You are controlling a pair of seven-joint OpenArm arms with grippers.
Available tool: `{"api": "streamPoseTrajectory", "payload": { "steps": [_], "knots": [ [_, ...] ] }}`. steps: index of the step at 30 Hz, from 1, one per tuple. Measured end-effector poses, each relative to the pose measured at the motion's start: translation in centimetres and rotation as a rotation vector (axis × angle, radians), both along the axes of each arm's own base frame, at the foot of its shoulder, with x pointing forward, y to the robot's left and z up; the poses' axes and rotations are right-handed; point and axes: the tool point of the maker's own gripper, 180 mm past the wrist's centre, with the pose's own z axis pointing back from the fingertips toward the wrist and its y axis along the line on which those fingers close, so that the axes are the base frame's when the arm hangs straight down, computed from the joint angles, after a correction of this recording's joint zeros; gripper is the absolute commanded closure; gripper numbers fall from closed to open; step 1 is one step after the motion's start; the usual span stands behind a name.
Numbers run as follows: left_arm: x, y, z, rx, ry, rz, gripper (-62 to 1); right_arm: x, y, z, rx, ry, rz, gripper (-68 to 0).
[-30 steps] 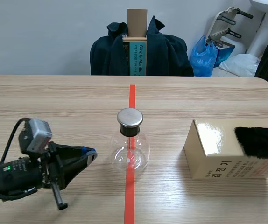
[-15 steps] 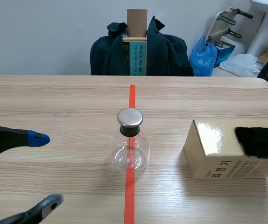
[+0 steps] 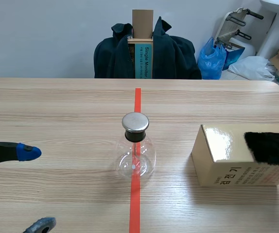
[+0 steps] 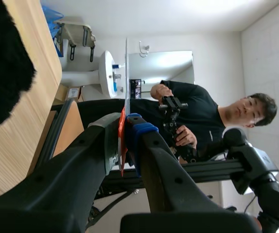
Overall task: Do the electroscope experiment.
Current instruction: 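Rub the plate on the fur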
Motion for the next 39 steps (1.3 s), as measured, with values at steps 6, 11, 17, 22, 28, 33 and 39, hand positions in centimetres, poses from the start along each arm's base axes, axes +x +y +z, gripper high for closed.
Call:
{"api": "streamPoseTrajectory", "payload": {
  "steps": [6,11,17,22,28,33,39],
  "knots": [
    [0.1,0.0,0.0,0.002,-0.001,0.000,-62.3,0.7,0.8,-3.6,0.006,0.078,0.031,-0.8],
    [0.1,0.0,-0.1,0.003,0.000,0.002,-62.3,0.8,1.1,-6.2,0.003,0.145,0.042,-0.8],
    [0.1,0.0,-0.1,0.003,0.001,0.002,-62.3,0.6,1.4,-7.2,-0.001,0.162,0.056,-0.8],
    [0.1,0.0,-0.1,0.003,0.001,0.002,-62.3,0.6,2.1,-7.2,-0.007,0.150,0.064,-0.8],
    [0.1,0.0,-0.1,0.003,0.001,0.002,-62.3,0.5,3.3,-7.1,-0.008,0.150,0.133,-0.8],
    [0.1,0.0,-0.1,0.004,0.001,0.002,-62.3,0.3,4.5,-7.1,-0.021,0.145,0.190,-0.8],
    [0.1,0.0,-0.1,0.004,0.001,0.002,-62.3,0.0,2.7,-7.0,-0.020,0.140,0.113,-0.8]
  ]
}}
